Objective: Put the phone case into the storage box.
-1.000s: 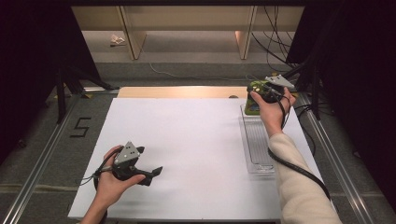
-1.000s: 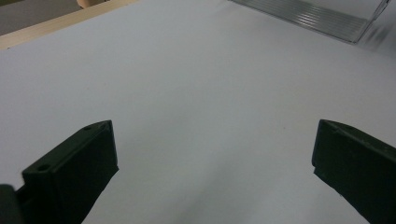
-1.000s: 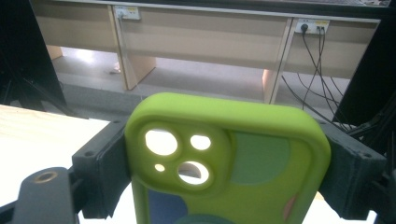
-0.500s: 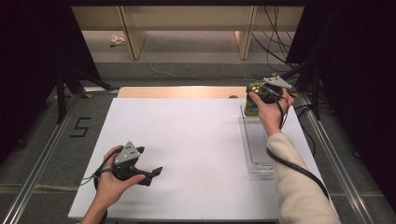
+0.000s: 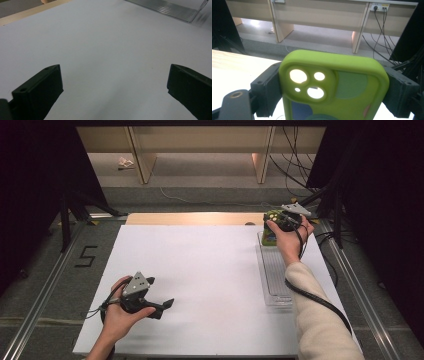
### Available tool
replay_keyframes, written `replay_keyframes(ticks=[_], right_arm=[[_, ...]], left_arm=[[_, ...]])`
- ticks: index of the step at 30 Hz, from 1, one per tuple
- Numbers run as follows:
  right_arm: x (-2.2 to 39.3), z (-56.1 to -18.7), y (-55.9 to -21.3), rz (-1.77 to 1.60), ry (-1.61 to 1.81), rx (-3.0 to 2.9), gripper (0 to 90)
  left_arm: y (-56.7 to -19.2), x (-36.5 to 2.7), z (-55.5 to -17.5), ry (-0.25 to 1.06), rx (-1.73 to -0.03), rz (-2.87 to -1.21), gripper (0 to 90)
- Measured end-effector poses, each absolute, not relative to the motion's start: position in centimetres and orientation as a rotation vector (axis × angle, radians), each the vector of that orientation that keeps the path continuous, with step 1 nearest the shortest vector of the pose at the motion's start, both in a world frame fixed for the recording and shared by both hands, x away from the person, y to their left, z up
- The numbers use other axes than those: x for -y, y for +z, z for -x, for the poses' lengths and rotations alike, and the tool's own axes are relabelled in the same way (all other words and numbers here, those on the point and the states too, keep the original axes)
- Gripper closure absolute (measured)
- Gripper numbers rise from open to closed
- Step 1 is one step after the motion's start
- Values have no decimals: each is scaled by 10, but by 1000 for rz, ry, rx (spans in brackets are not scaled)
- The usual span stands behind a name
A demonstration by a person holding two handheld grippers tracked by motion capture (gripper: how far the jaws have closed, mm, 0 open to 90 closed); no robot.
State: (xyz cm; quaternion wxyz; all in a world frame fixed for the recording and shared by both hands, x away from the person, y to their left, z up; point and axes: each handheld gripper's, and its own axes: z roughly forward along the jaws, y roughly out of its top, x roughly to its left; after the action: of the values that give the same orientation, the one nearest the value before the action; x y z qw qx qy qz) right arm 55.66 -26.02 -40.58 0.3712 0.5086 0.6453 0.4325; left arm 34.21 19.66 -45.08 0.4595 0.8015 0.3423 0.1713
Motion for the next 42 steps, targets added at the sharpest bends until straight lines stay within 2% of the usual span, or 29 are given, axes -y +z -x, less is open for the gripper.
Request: replay_keyframes(ticks=[42], right_arm=[[259, -559, -412, -1312, 1092, -1681, 163]], left_arm=[[-451, -197, -342, 420, -842, -1973, 0]])
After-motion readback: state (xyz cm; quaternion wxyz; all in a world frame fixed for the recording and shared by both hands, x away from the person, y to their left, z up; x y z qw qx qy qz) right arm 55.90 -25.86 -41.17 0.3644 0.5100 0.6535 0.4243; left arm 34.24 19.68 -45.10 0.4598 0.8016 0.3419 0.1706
